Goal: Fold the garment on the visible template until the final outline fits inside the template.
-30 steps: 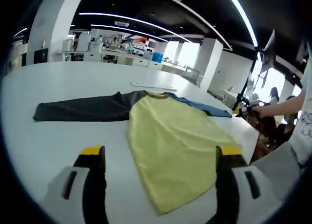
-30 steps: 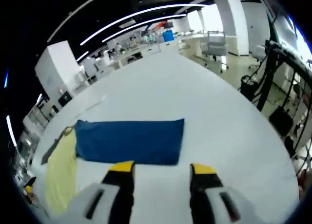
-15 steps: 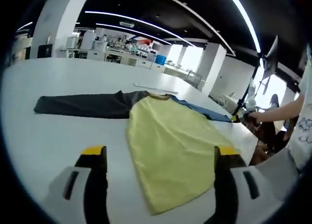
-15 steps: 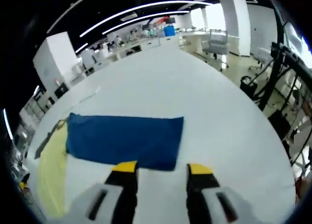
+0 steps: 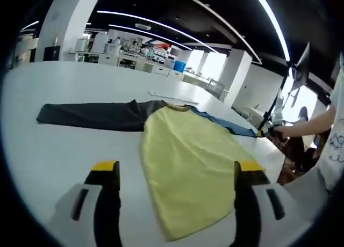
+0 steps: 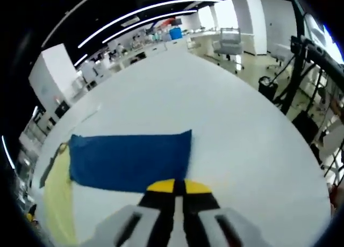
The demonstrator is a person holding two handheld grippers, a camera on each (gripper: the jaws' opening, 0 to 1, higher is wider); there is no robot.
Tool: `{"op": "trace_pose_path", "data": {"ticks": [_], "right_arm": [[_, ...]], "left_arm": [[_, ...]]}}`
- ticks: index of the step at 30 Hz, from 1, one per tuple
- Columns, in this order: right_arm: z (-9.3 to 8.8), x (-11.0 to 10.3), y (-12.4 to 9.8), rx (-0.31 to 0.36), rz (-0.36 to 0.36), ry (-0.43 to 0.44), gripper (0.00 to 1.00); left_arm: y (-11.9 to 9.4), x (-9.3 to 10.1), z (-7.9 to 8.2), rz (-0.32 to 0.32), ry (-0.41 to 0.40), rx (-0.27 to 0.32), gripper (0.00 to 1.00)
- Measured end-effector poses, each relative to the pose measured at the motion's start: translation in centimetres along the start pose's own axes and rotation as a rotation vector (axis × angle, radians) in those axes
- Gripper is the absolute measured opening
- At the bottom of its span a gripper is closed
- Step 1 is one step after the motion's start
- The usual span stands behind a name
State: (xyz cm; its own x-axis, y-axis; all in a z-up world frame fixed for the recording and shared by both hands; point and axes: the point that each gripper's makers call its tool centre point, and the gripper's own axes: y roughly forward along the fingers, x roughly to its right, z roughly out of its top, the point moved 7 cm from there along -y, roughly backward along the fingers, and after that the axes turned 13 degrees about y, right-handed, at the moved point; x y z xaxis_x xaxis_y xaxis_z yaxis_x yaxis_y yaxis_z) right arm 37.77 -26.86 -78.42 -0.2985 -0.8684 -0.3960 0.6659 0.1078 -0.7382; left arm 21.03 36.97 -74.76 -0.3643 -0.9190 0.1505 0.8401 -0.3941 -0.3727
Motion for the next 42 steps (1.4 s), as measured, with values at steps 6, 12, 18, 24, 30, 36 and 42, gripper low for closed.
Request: {"op": "trace_pose_path", "data": {"ticks": [6, 12, 18, 24, 30, 36, 42], "right_arm": [[0.7, -1.1, -1.1, 0.021, 0.009, -0.046, 0.00], [2.7, -3.3, -1.5, 0.060, 0.081, -0.084, 0.00], [3.7, -8.4, -2.4, 0.057, 0.190, -0.143, 0.00], [2.5, -14.9, -1.7, 0.025, 0.306, -0.180, 0.00], [1.0, -21.1, -0.5, -0.009, 0.388, -0.235, 0.00], [0.1, -25.3, 0.3, -0.035, 0.440, -0.254, 0.00], [-1.5, -28.8, 0.7, -0.062, 0.477, -0.267, 0.00]], "left_arm": [[0.3, -0.4, -0.1, -0.003, 0.001, -0.006, 0.83], [0.6, -0.3, 0.0, -0.013, 0.007, -0.009, 0.82], [1.1, 0.2, 0.1, -0.039, 0.044, -0.012, 0.83], [0.6, 0.9, 0.5, -0.057, 0.079, -0.020, 0.84], [-0.7, 0.2, 1.2, -0.053, 0.076, -0.004, 0.85], [-1.7, -1.1, 1.5, -0.058, 0.083, -0.008, 0.85], [-2.4, -1.9, 1.6, -0.098, 0.142, -0.073, 0.87]]}}
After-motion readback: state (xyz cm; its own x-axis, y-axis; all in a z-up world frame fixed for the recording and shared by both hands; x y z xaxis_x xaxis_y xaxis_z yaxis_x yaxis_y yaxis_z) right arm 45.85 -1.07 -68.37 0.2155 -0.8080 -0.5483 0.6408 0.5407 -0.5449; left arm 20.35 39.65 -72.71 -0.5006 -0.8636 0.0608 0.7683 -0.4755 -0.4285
